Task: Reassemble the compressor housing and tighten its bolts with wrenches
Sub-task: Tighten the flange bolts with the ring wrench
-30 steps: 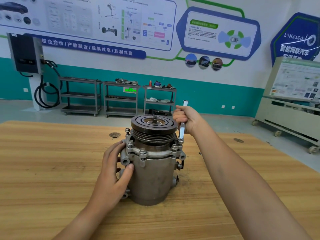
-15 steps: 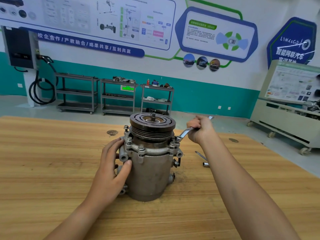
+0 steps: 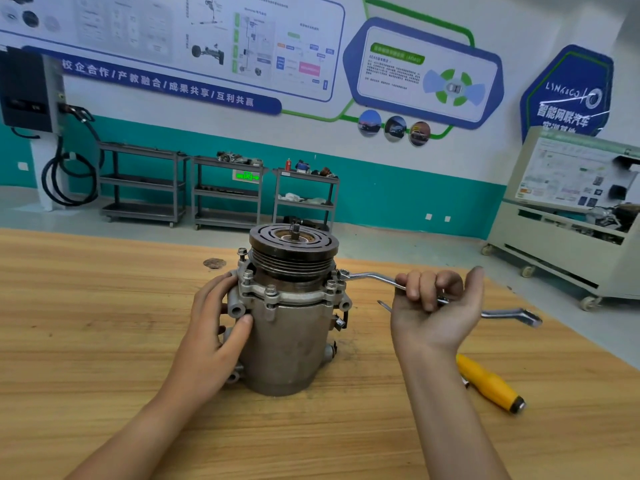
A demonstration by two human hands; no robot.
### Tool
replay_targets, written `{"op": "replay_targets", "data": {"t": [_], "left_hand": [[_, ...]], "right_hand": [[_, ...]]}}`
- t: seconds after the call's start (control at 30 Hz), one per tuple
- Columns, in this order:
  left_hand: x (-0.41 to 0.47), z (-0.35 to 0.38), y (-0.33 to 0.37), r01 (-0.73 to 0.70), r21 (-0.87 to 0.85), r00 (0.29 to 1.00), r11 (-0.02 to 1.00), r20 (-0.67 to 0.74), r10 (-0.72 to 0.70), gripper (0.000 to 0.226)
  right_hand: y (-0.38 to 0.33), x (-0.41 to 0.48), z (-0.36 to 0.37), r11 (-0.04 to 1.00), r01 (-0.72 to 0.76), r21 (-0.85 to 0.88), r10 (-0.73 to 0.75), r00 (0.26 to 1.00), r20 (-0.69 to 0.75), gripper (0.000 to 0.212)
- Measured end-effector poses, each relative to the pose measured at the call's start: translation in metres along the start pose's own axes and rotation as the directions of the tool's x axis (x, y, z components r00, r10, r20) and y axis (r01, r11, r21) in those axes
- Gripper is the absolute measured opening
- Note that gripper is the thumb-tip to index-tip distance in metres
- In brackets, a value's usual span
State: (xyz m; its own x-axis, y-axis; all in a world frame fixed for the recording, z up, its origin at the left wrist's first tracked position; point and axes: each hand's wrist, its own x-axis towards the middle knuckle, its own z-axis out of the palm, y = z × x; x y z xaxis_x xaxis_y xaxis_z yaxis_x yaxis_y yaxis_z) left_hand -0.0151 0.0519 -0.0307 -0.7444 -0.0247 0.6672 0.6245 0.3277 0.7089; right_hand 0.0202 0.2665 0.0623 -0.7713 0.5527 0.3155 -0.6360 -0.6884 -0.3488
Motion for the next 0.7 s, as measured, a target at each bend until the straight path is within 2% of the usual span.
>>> {"op": "replay_targets", "data": {"t": [0.07, 0.13, 0.23, 0.33, 0.4, 0.47, 0.53, 0.63, 0.7], "left_hand": [[0.0, 0.0, 0.0, -0.01, -0.002, 1.0, 1.0, -0.003, 0.01, 0.056], [0.0, 0.0, -0.002, -0.02, 0.0, 1.0, 1.0, -0.006, 0.02, 0.055], [0.001, 0.0, -0.003, -0.034, 0.004, 0.999, 0.999, -0.016, 0.034, 0.055], [0.001, 0.001, -0.003, -0.065, 0.006, 0.998, 0.998, -0.024, 0.065, 0.05], [0.001, 0.001, -0.005, -0.059, -0.021, 0.998, 0.998, -0.02, 0.059, 0.052], [0.002, 0.001, -0.006, -0.041, -0.036, 0.999, 0.999, -0.001, 0.041, 0.057], [0.003, 0.001, -0.004, -0.08, -0.031, 0.996, 0.996, 0.023, 0.081, 0.068], [0.004, 0.0, -0.001, -0.124, -0.025, 0.992, 0.992, 0.028, 0.124, 0.083], [0.003, 0.0, -0.001, -0.118, -0.014, 0.993, 0.993, 0.019, 0.118, 0.077]], "right_hand": [[0.004, -0.02, -0.002, 0.979, 0.13, -0.156, -0.111, 0.986, 0.128, 0.056], [0.016, -0.043, -0.003, 0.88, 0.313, -0.357, -0.216, 0.934, 0.285, 0.048], [0.04, -0.064, 0.005, 0.648, 0.56, -0.517, -0.305, 0.812, 0.498, 0.035], [0.062, -0.072, 0.017, 0.362, 0.787, -0.5, -0.371, 0.614, 0.697, 0.036], [0.075, -0.074, 0.024, 0.227, 0.832, -0.506, -0.353, 0.554, 0.754, 0.038], [0.086, -0.074, 0.031, 0.067, 0.836, -0.545, -0.311, 0.537, 0.785, 0.041], [0.095, -0.073, 0.037, -0.073, 0.808, -0.584, -0.285, 0.545, 0.789, 0.041], [0.099, -0.069, 0.039, -0.141, 0.798, -0.586, -0.292, 0.532, 0.794, 0.041], [0.094, -0.068, 0.04, -0.118, 0.823, -0.556, -0.282, 0.509, 0.813, 0.043]]}}
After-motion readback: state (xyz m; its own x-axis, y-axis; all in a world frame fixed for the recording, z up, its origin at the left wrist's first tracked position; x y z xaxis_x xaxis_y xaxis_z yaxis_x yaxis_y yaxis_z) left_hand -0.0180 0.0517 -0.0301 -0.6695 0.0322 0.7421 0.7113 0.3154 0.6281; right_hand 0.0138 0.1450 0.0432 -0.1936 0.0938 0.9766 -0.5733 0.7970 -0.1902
